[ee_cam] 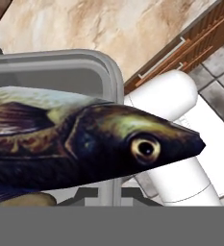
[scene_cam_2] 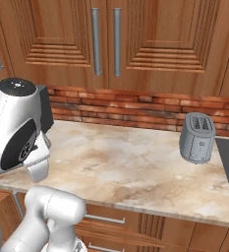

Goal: Place the tupperware on the second highest shelf of the fridge. Make space for the tupperware among the existing items by rearranging them on the shelves if needed. Close the fridge door when finished.

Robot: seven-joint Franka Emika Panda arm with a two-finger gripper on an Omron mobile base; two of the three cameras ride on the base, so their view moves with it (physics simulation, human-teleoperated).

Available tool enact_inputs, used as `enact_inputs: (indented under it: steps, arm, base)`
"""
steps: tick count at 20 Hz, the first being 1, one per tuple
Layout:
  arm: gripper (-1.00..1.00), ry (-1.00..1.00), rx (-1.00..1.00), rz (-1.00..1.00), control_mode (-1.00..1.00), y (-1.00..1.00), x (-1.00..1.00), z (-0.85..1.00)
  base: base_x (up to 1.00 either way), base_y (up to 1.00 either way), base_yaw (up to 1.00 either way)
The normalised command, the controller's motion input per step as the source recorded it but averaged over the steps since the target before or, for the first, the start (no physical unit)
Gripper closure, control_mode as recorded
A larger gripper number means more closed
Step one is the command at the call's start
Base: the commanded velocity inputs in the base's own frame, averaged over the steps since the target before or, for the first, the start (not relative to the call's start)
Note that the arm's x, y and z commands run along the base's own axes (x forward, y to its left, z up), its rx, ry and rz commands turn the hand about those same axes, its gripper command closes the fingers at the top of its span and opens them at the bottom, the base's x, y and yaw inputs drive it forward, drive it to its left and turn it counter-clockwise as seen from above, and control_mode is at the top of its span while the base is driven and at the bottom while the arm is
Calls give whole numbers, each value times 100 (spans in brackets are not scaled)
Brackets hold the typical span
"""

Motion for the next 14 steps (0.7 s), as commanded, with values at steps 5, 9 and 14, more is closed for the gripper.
enact_inputs:
  steps: [5,9,14]
  arm:
    - [100,0,0,0,-100,0,0,0]
    - [100,0,0,0,-100,0,-9,0]
    - [100,0,0,0,100,0,-8,0]
  base:
    - [0,0,0]
    - [0,0,0]
    - [-12,0,0]
